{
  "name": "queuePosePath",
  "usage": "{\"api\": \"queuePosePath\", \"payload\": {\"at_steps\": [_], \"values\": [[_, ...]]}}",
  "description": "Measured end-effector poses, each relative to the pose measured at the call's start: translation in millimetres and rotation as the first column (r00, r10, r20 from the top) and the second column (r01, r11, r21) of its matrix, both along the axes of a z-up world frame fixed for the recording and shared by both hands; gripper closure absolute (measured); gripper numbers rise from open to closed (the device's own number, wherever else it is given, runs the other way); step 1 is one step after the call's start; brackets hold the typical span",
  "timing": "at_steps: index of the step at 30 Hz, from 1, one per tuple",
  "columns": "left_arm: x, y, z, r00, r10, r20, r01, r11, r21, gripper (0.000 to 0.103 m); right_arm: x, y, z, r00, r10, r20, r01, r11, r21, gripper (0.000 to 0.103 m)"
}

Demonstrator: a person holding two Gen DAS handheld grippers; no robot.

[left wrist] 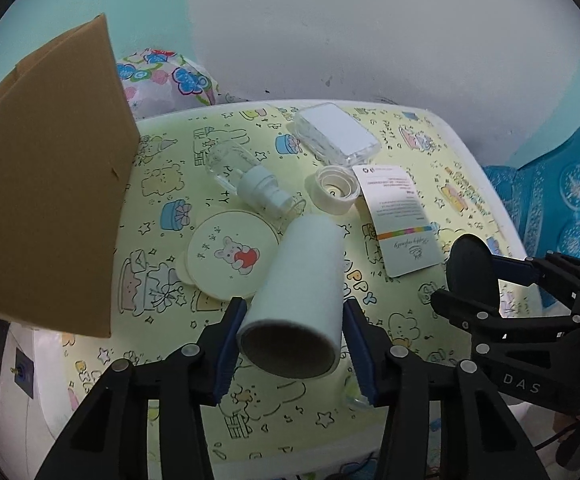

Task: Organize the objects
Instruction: 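Lift the white tube with the left tool while the right tool lifts the black case toward the cardboard box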

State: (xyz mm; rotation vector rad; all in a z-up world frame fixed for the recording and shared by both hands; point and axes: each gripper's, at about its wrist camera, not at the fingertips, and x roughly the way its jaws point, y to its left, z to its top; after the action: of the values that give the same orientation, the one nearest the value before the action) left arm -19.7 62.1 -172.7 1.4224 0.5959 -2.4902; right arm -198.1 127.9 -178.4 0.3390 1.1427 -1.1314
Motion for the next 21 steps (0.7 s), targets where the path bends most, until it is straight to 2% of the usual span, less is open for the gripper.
{"api": "queuePosePath", "payload": {"at_steps": [3, 8, 14, 17, 18, 21], "values": [[3.6, -1.5, 7.1, 1.0, 0.013, -0.01, -0.013, 1.0, -0.002, 0.054, -2.1, 0.7, 15.0, 1.0, 0.025, 0.01, -0.024, 0.999, -0.025, 0.037], [3.1, 2.7, 10.3, 1.0, 0.022, -0.015, -0.022, 0.999, -0.035, 0.055, 6.3, 3.2, 21.3, 0.999, 0.047, 0.014, -0.046, 0.998, -0.05, 0.037], [5.5, -8.5, 22.0, 0.997, 0.074, -0.032, -0.075, 0.997, -0.016, 0.057, 0.8, 5.4, 25.3, 0.999, 0.038, 0.024, -0.036, 0.998, -0.059, 0.037], [2.8, -11.9, 24.8, 0.996, 0.089, -0.015, -0.089, 0.996, -0.022, 0.057, -0.7, 5.8, 27.0, 0.999, 0.037, 0.032, -0.035, 0.998, -0.058, 0.037], [2.9, -12.5, 26.4, 0.995, 0.098, -0.014, -0.098, 0.995, -0.024, 0.058, 0.0, 5.3, 27.2, 0.996, 0.079, 0.049, -0.075, 0.994, -0.081, 0.037], [4.9, -14.9, 35.6, 0.993, 0.114, -0.028, -0.114, 0.993, -0.004, 0.057, 3.2, 6.6, 30.2, 0.994, 0.094, 0.05, -0.089, 0.992, -0.087, 0.037]]}}
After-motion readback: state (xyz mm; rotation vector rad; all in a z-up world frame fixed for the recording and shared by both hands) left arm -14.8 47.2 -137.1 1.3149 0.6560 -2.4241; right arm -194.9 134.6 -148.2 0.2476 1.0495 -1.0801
